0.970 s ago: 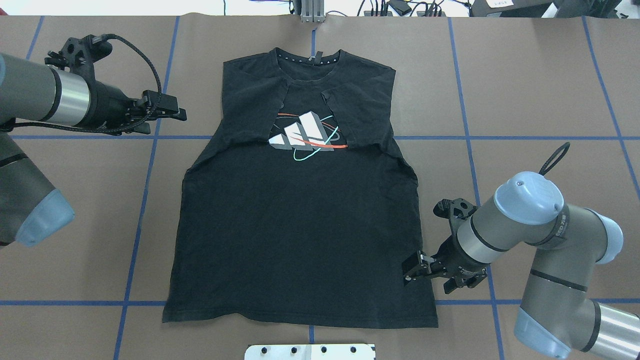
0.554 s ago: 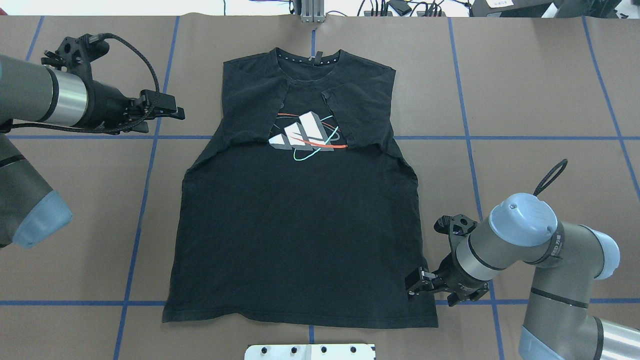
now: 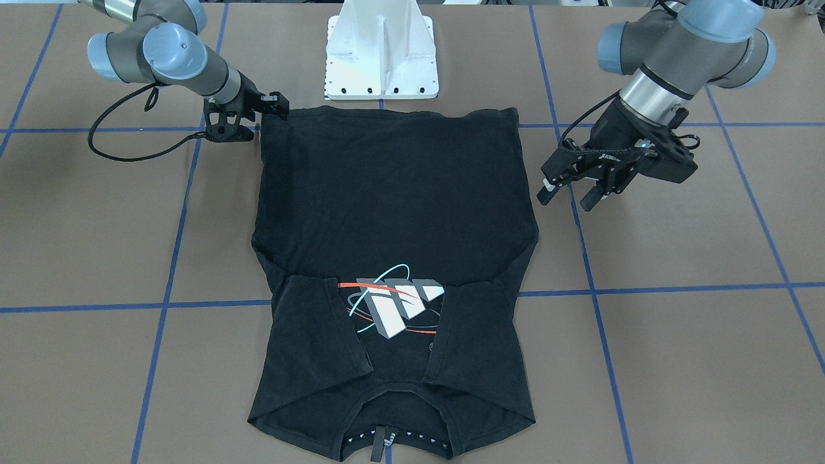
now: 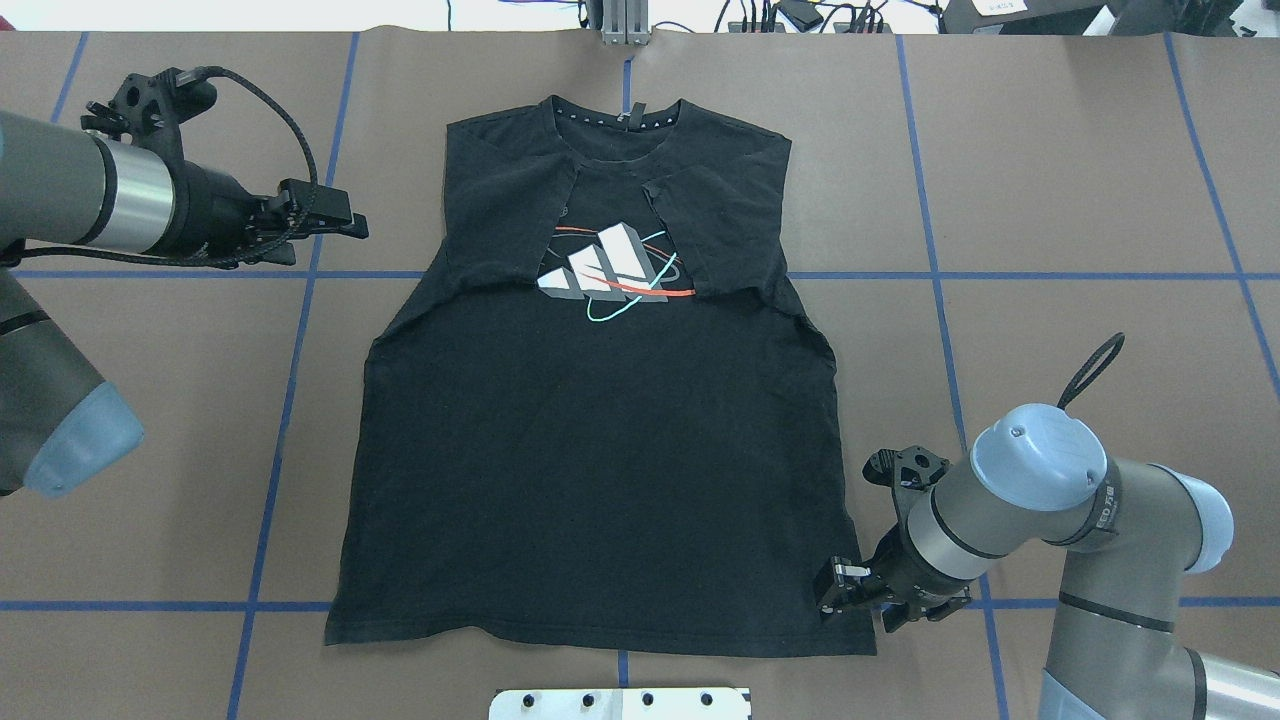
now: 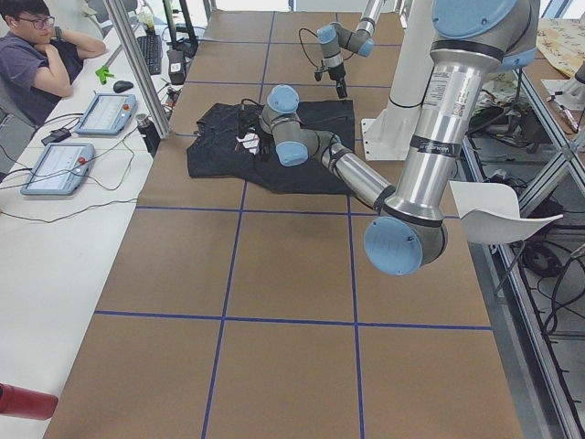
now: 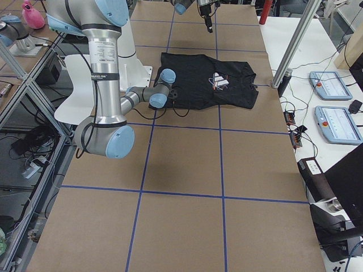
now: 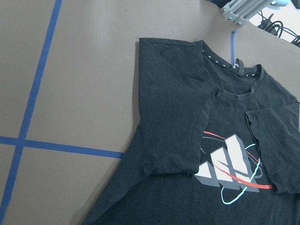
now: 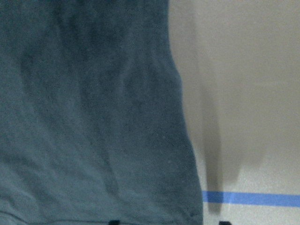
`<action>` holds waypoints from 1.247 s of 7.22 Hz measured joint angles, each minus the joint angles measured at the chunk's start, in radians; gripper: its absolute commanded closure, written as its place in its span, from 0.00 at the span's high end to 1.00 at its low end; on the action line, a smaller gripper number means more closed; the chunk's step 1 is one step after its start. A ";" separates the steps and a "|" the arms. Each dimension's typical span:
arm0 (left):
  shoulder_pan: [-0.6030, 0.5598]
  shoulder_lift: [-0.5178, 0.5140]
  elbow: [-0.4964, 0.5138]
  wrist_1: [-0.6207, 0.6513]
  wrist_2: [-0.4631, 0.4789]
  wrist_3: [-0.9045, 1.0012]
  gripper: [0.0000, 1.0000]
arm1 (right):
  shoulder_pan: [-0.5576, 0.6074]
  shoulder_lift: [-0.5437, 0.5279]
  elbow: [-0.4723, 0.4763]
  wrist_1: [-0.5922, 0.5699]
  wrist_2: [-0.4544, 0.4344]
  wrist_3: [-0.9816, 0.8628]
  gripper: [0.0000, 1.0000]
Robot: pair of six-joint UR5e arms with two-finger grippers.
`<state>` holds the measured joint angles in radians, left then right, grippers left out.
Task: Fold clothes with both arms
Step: 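Grasp the bottom hem corner with the right gripper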
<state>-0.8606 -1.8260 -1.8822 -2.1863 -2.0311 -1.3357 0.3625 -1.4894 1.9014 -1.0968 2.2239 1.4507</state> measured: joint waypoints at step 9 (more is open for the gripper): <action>0.003 0.011 -0.001 -0.001 0.015 0.000 1.00 | -0.016 -0.021 -0.001 0.000 -0.003 0.000 0.43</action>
<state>-0.8580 -1.8155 -1.8837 -2.1875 -2.0160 -1.3361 0.3462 -1.5109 1.9006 -1.0969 2.2212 1.4511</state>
